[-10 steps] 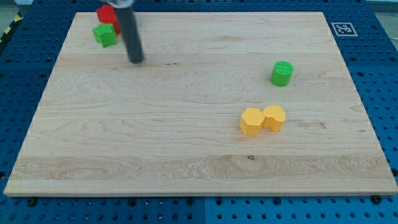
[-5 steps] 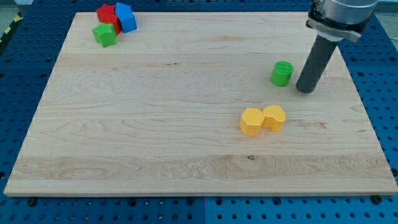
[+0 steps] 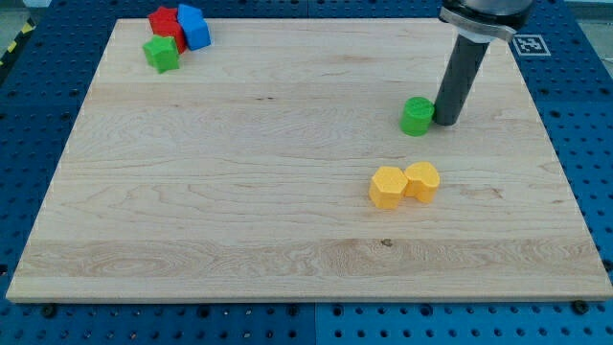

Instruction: Slide the green circle towards group of blocks

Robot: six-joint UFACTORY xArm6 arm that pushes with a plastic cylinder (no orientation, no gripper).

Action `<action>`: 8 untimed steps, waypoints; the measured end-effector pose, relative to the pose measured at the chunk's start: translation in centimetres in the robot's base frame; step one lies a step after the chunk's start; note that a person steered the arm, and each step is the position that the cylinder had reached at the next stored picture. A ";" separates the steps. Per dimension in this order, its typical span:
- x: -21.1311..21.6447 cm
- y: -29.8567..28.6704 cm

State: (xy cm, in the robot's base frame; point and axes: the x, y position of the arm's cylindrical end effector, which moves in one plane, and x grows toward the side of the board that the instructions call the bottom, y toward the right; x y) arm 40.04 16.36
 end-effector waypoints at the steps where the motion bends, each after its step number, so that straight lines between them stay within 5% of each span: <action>1: 0.5 -2.3; 6: 1.5 -19.5; 8: -4.0 -26.0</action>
State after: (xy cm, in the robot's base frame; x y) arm 36.01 -9.64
